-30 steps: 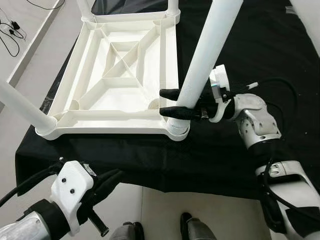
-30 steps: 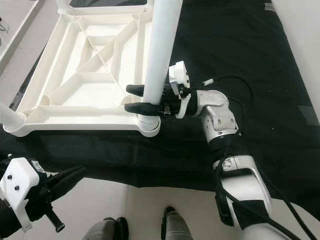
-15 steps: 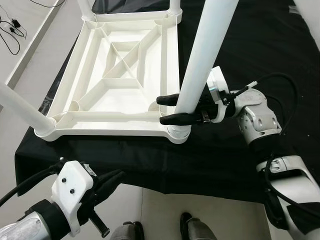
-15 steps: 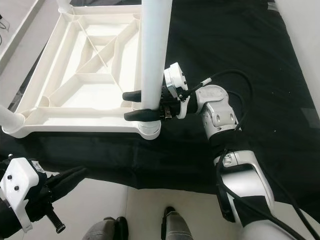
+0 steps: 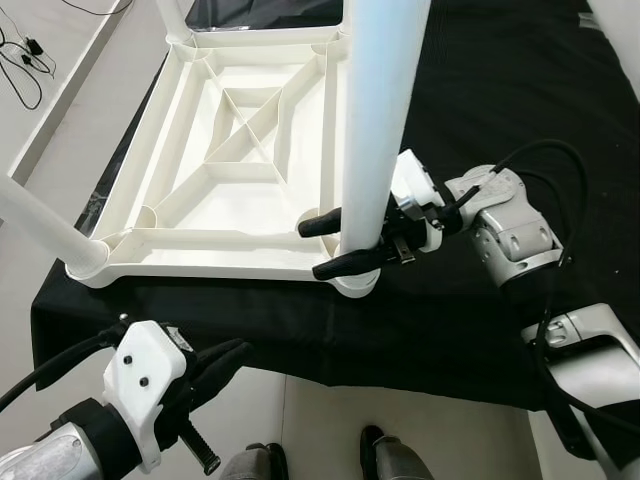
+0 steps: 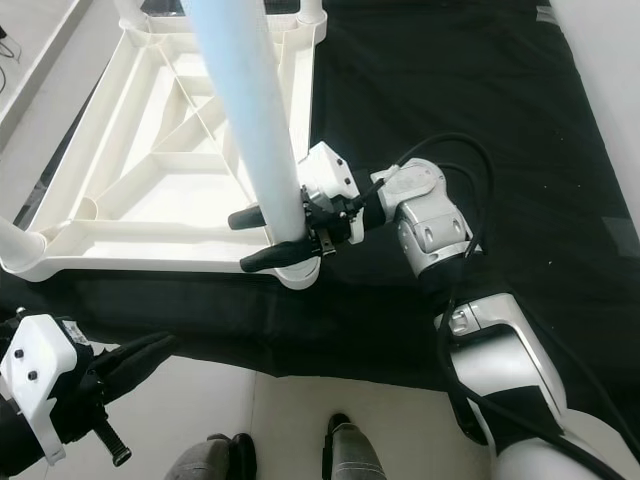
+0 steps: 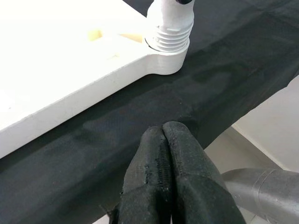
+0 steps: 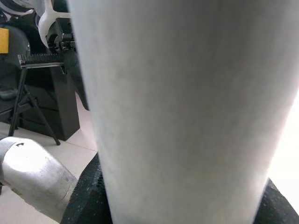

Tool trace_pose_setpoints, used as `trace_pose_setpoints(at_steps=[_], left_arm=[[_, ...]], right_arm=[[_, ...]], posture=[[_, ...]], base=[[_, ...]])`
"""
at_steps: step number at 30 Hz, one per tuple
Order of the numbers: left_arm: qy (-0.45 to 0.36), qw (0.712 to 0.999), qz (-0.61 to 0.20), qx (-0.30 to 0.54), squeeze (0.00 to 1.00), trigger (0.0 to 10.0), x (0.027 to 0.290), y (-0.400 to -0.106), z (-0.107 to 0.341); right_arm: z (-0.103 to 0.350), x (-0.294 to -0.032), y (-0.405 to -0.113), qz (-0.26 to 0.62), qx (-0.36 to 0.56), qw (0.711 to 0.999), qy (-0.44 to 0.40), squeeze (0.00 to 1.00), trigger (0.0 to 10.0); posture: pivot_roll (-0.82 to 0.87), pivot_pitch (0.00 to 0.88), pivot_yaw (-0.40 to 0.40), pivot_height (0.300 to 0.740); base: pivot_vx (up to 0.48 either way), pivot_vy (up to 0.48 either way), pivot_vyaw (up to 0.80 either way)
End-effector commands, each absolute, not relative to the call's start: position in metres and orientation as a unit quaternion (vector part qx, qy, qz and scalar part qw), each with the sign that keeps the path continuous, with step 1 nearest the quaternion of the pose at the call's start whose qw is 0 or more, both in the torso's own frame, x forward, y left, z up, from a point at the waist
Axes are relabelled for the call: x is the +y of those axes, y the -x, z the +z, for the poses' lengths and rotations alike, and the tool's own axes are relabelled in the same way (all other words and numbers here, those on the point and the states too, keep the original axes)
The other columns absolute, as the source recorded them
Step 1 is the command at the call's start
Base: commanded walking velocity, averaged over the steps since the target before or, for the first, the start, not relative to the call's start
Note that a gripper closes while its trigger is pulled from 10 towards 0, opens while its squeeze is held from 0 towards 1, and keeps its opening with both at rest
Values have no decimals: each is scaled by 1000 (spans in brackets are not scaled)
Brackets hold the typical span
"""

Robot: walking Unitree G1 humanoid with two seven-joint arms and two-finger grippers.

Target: Building children table

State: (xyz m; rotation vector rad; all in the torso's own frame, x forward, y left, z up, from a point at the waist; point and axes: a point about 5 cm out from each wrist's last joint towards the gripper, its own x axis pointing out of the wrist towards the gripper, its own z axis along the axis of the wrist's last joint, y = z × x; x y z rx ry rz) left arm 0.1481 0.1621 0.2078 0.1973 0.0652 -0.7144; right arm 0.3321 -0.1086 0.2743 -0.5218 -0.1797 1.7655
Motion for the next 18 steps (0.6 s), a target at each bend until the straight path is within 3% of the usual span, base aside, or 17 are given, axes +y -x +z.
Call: trace_pose_setpoints(at_steps=[1, 5, 8, 13, 14, 18], left_arm=[[-90, 932, -348, 37, 0, 10000, 162, -146, 206], [-89, 933, -348, 37, 0, 10000, 162, -147, 207], [-89, 933, -347, 36, 0, 10000, 162, -147, 207], [-88, 933, -347, 35, 0, 10000, 162, -147, 207], [-88, 933, -347, 35, 0, 10000, 162, -148, 207], [-87, 933, -347, 35, 0, 10000, 162, -148, 207]], right_arm=[[255, -102, -329, 785, -38, 582, 209, 0, 10000], [257, -101, -331, 784, -46, 587, 197, 0, 10000], [255, -92, -341, 748, -46, 642, 164, 0, 10000], [251, -87, -346, 723, -44, 673, 149, 0, 10000], [247, -86, -349, 705, -45, 692, 146, 0, 10000], [243, -87, -350, 689, -42, 708, 146, 0, 10000]], posture=[[127, 328, 61, 740], [126, 328, 59, 740], [121, 328, 57, 740], [119, 327, 55, 740], [119, 327, 55, 740], [113, 326, 54, 740]], base=[[0, 0, 0], [0, 0, 0], [0, 0, 0], [0, 0, 0], [0, 0, 0], [0, 0, 0]])
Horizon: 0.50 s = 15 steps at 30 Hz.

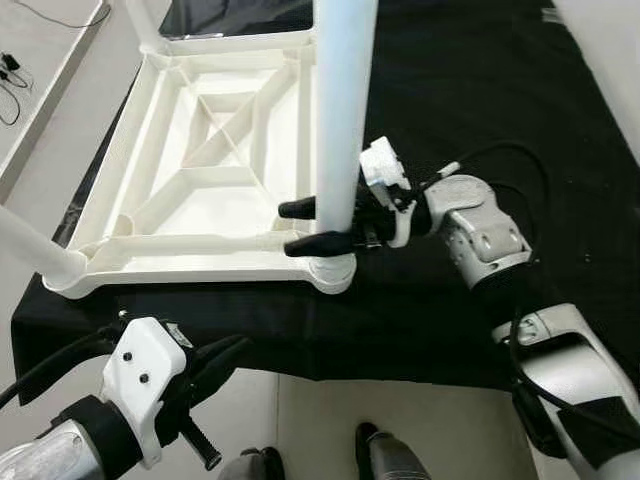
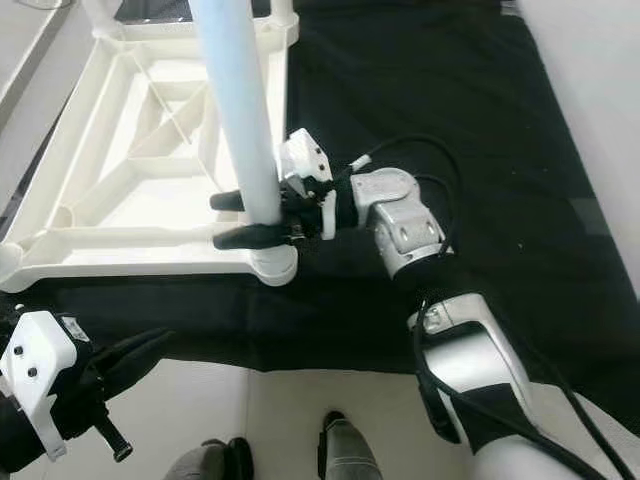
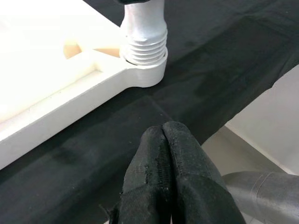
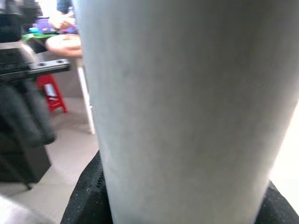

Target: Building children table

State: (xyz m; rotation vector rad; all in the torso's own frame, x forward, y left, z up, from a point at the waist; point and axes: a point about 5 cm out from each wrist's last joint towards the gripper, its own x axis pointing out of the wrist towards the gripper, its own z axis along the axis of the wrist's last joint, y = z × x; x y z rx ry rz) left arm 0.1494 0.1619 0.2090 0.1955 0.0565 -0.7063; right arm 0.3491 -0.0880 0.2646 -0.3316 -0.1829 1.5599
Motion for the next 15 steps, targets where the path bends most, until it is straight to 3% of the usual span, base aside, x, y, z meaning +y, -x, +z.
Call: trace_pose_setpoints(at_steps=[1, 8, 12, 15], left_arm=[[-87, 933, -347, 35, 0, 10000, 162, -148, 207], [-85, 933, -347, 34, 0, 10000, 161, -148, 206], [-83, 934, -347, 33, 0, 10000, 160, -148, 206], [-83, 934, -347, 33, 0, 10000, 160, -148, 206]], right_arm=[[243, -87, -350, 689, -42, 708, 146, 0, 10000], [241, -90, -351, 656, -48, 738, 147, 0, 10000], [240, -90, -350, 618, -48, 770, 154, 0, 10000], [240, -90, -350, 618, -48, 770, 154, 0, 10000]], posture=[[113, 326, 54, 740], [104, 326, 50, 740], [90, 325, 36, 740], [90, 325, 36, 740]], base=[[0, 0, 0], [0, 0, 0], [0, 0, 0], [0, 0, 0]])
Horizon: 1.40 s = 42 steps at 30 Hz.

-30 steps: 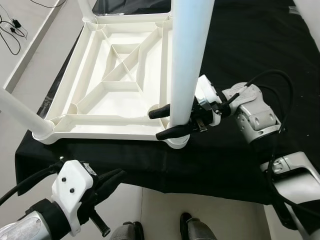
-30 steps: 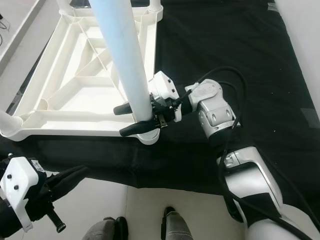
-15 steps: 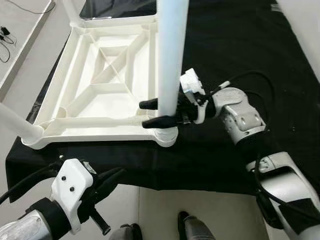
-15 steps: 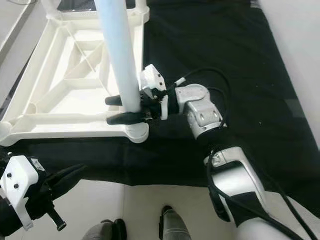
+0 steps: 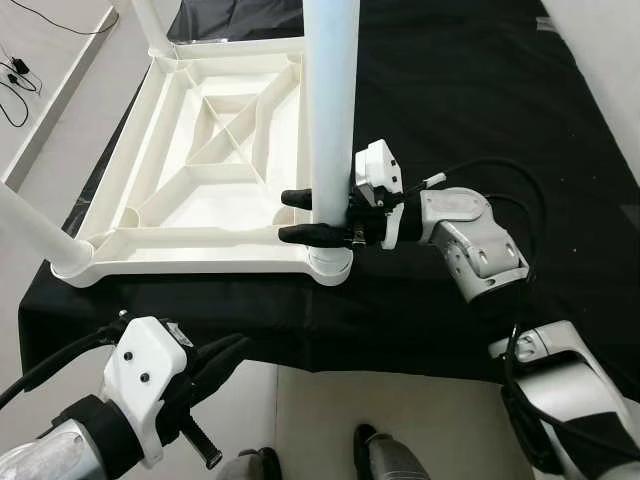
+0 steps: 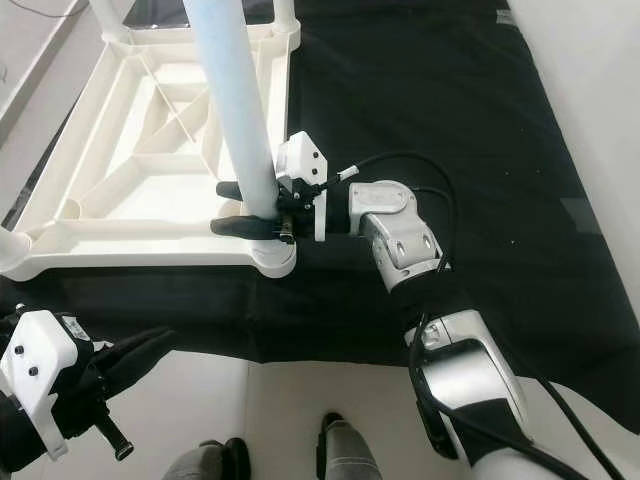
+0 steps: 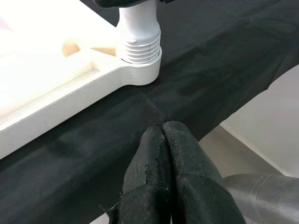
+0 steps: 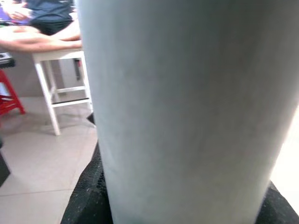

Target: Building children table

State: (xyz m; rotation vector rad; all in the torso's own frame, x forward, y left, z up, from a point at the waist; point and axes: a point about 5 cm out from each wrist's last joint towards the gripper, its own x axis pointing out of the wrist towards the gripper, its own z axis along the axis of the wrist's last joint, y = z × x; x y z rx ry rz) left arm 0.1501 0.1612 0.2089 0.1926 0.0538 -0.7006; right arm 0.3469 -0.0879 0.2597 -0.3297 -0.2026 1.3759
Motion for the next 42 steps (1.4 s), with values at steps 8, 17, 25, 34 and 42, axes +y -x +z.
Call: trace_pose_setpoints(at_steps=[8, 17, 25, 34, 42], left_arm=[[-82, 936, -342, 31, 0, 10000, 158, -148, 204], [-85, 936, -341, 29, 0, 10000, 159, -154, 201], [-89, 936, -340, 28, 0, 10000, 158, -158, 197], [-92, 937, -335, 22, 0, 10000, 160, -164, 195], [-97, 948, -302, -11, 0, 10000, 166, -174, 207]], right_arm=[[207, -100, -329, 293, 6, 954, 70, 0, 10000], [191, -89, -284, 162, -33, 985, 48, 0, 10000], [186, -81, -286, 153, -40, 986, 59, 0, 10000], [183, -77, -276, 100, -10, 995, 26, 0, 10000], [179, -76, -279, 88, -12, 996, 18, 0, 10000]], posture=[[73, 317, -3, 740], [73, 271, 6, 740], [68, 243, 10, 740], [72, 216, 16, 740], [80, 195, 15, 740]], base=[[0, 0, 0], [0, 0, 0], [0, 0, 0], [0, 0, 0], [0, 0, 0]])
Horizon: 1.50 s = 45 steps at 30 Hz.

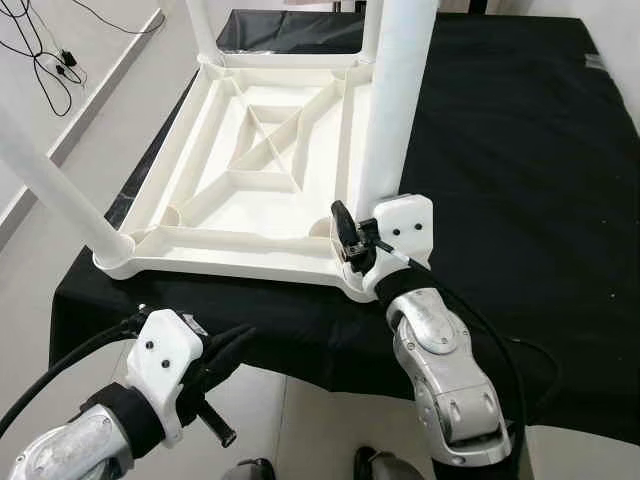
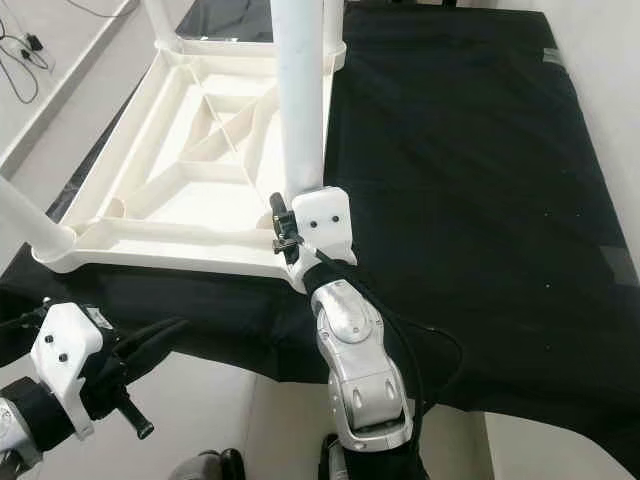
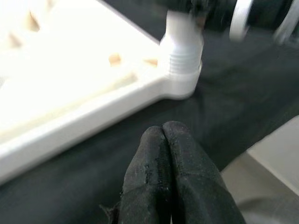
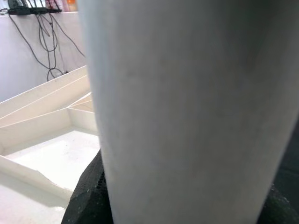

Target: Building children table

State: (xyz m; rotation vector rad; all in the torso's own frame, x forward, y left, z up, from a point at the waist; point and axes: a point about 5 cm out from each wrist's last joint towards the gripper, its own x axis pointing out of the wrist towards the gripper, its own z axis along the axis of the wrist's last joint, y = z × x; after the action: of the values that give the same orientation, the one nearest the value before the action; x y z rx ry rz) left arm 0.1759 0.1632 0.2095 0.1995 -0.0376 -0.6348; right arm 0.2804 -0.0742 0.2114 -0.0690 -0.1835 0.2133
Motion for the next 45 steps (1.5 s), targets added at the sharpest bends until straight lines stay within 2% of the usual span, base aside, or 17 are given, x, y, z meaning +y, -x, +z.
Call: trace_pose_setpoints(at_steps=[1, 5, 10, 15, 16, 17, 18, 26, 34, 38, 39, 40, 45], left_arm=[[-86, 953, -282, -64, 0, 10000, 173, -188, 230], [-76, 949, -289, -102, 0, 10000, 174, -196, 249], [-62, 923, -332, -187, 0, 10000, 170, -215, 299], [-58, 917, -340, -201, 0, 10000, 170, -219, 308], [-46, 910, -352, -213, 380, 10000, 169, -225, 317], [-46, 910, -352, -213, 380, 10000, 169, -225, 317], [-30, 902, -372, -218, 1000, 10000, 167, -231, 324], [45, 852, -485, -191, 1000, 10000, 141, -263, 339], [28, 812, -562, -155, 1000, 10000, 120, -278, 345], [18, 810, -566, -151, 1000, 10000, 117, -284, 347], [11, 811, -566, -147, 176, 10000, 115, -289, 348], [-2, 813, -565, -141, 0, 10000, 111, -298, 349], [-9, 813, -566, -140, 0, 10000, 104, -308, 353]], right_arm=[[179, -75, -281, 87, -20, 996, 12, 0, 10000], [179, -74, -281, 89, -27, 996, 9, 0, 10000], [174, -70, -277, 95, -20, 995, 10, 0, 10000], [174, -69, -278, 95, -20, 995, 10, 0, 10000], [174, -68, -278, 96, -21, 995, 8, 0, 10000], [174, -68, -278, 96, -21, 995, 8, 0, 10000], [174, -66, -278, 97, -23, 995, 7, 0, 10000], [173, -60, -279, 111, -33, 993, 4, 0, 10000], [174, -57, -279, 116, -37, 993, 3, 0, 10000], [174, -56, -279, 118, -38, 992, 2, 0, 10000], [174, -55, -279, 120, -39, 992, 2, 0, 10000], [173, -54, -279, 122, -41, 992, 1, 0, 10000], [174, -53, -278, 125, -43, 991, 0, 0, 10000]], posture=[[73, 183, 28, 740], [73, 179, 31, 740], [70, 168, 40, 740], [71, 165, 45, 740], [70, 163, 50, 740], [70, 163, 50, 740], [69, 163, 53, 740], [65, 160, 59, 740], [63, 160, 63, 740], [64, 159, 64, 740], [65, 158, 64, 740], [62, 156, 68, 740], [59, 153, 71, 740]], base=[[0, 0, 0], [0, 0, 0], [0, 0, 0], [0, 0, 0], [0, 0, 0], [0, 0, 0], [0, 0, 0], [0, 0, 0], [0, 0, 0], [0, 0, 0], [0, 0, 0], [0, 0, 0], [0, 0, 0]])
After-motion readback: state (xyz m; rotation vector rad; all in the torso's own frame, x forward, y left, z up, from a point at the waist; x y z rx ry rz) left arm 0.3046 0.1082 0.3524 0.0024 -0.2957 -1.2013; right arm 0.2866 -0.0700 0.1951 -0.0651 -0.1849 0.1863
